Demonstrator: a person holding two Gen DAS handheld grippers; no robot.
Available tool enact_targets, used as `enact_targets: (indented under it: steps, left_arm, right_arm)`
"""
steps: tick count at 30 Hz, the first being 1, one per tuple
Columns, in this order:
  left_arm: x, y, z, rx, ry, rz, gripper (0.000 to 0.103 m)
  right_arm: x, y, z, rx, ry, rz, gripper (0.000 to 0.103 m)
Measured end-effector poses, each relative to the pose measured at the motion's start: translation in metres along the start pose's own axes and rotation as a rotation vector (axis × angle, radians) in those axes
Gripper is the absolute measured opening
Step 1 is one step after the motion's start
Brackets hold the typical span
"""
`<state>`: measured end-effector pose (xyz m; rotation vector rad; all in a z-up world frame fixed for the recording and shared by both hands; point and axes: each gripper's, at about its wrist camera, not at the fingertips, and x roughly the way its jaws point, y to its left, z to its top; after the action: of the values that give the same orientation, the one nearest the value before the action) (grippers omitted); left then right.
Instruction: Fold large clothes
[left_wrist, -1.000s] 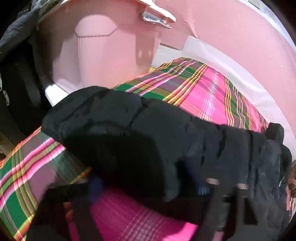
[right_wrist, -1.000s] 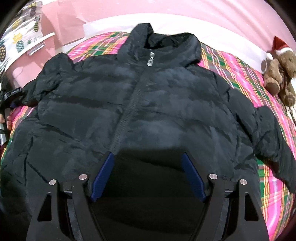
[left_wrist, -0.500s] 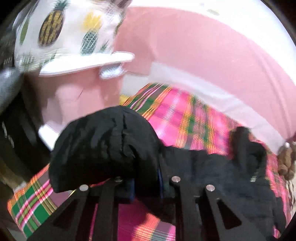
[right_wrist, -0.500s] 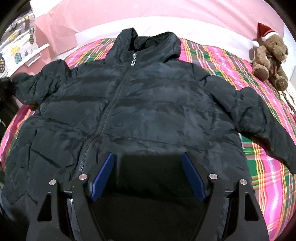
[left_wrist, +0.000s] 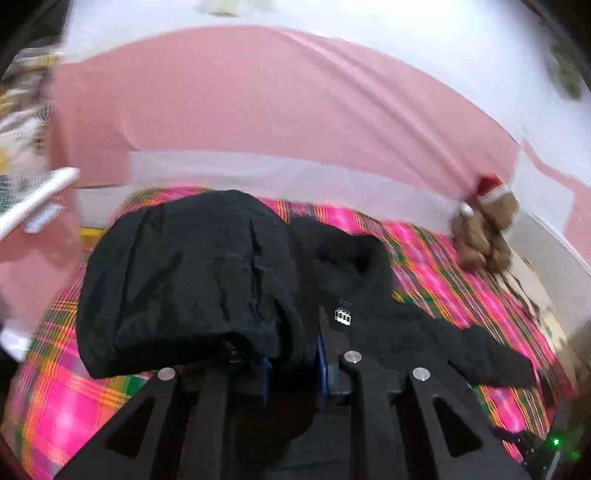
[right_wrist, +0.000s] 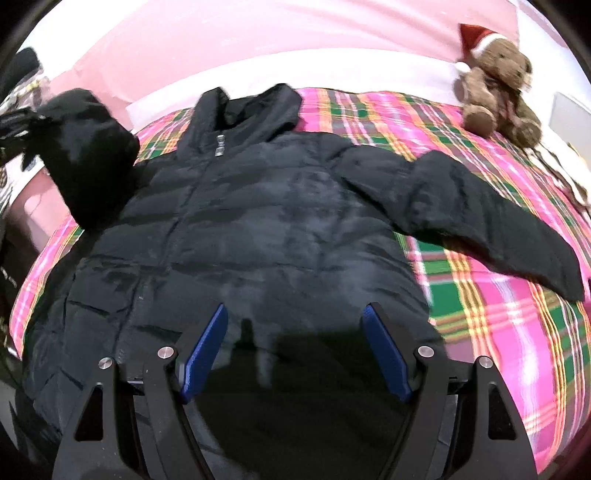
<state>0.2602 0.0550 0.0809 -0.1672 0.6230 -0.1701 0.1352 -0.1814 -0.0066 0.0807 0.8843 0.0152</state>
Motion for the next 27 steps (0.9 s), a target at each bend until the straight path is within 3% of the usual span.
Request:
enact_targets:
  steps: [3, 5, 6, 7, 13, 17, 20, 23, 27]
  left_arm:
    - [0.035, -0.041, -0.021, 0.047, 0.057, -0.048, 0.028]
    - [0.061, -0.063, -0.036, 0.049, 0.112, -0.111, 0.047]
    - [0.072, -0.071, -0.041, 0.035, 0.139, -0.144, 0.065]
    - [0.076, -0.081, -0.049, 0.026, 0.154, -0.173, 0.071]
    - [0.077, -0.114, -0.076, 0.032, 0.217, -0.296, 0.076]
    - [0.051, -0.117, -0.072, 0.051, 0.154, -0.335, 0.076]
    - [0.038, -0.089, -0.056, 0.036, 0.09, -0.285, 0.076]
    - [0.047, -0.046, -0.045, -0.003, 0.083, -0.158, 0.076]
    - [0.069, 0.014, -0.041, -0.072, 0.118, -0.009, 0.075]
  right_arm:
    - [-0.005, -0.018, -0.006, 0.033, 0.0, -0.021, 0.076]
    - [-0.006, -0.03, -0.01, 0.055, 0.0, -0.034, 0.076]
    - [-0.006, -0.036, -0.012, 0.069, 0.003, -0.043, 0.076]
    - [-0.006, -0.04, -0.013, 0.078, 0.005, -0.047, 0.076]
    - [-0.007, -0.058, -0.017, 0.113, -0.004, -0.066, 0.076]
    - [-0.011, -0.056, -0.01, 0.114, -0.039, -0.061, 0.076]
    - [-0.013, -0.049, 0.002, 0.102, -0.068, -0.043, 0.076]
    - [-0.006, -0.035, 0.022, 0.068, -0.089, 0.005, 0.075]
    - [0.022, -0.013, 0.053, 0.034, -0.057, 0.071, 0.058]
